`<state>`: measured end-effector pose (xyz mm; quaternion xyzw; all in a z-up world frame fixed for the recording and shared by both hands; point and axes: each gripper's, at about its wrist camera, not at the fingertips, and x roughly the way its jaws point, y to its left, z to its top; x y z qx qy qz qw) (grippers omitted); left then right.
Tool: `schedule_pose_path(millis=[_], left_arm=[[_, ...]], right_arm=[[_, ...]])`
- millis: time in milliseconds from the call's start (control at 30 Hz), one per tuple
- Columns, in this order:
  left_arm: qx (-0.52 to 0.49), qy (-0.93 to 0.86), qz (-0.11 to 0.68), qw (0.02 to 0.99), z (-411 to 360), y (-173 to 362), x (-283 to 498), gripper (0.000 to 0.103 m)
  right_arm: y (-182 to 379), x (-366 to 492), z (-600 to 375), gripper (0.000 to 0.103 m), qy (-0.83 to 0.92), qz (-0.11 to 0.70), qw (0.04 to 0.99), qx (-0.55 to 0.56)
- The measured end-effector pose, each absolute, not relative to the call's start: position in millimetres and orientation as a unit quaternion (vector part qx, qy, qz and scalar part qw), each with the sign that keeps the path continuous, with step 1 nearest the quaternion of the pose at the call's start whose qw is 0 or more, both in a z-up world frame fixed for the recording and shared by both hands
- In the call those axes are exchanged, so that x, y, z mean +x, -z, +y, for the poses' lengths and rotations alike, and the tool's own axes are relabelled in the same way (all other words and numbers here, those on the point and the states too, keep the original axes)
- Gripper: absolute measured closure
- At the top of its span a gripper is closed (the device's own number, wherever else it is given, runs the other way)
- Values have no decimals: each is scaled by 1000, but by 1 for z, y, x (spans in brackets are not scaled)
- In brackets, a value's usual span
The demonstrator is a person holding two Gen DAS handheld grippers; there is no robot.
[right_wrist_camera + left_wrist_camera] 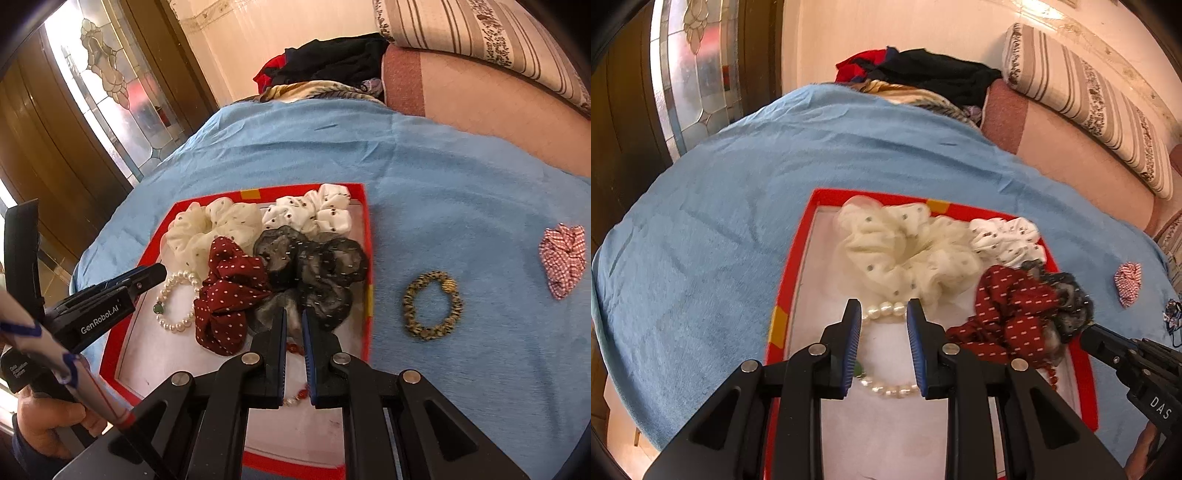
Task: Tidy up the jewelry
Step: 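Lower both bracelets into the box and open both grippers, then move both tools toward the leopard bracelet and gingham scrunchie, then grasp the leopard-print bracelet with left gripper while right grasps the gingham scrunchie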
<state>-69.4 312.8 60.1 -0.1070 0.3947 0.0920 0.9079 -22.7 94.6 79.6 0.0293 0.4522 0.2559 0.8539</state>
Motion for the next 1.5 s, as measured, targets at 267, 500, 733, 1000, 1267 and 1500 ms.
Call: schedule_pose_path(millis=[267,500,733,1000,1267,1500], left_arm=[[-86,-65,367,924,280,-76,-68,73],[-65,-42,373,924,248,-73,-59,73],[-47,4,375,926,206,-75,-50,73],[-30,111,401,909,133,-70,-27,73],[-22,123,450,884,77,-40,11,73],[23,76,486,871,52,-9,27,73]], right_arm=[[-89,-27,43,82,-246,450,858,31],[-93,-21,-16,82,-209,442,870,71],[-89,-14,-49,82,-178,445,872,99],[-87,-7,-100,80,-143,446,871,148],[-84,-4,-142,77,-125,443,869,180],[-78,3,-167,71,-109,442,869,195]])
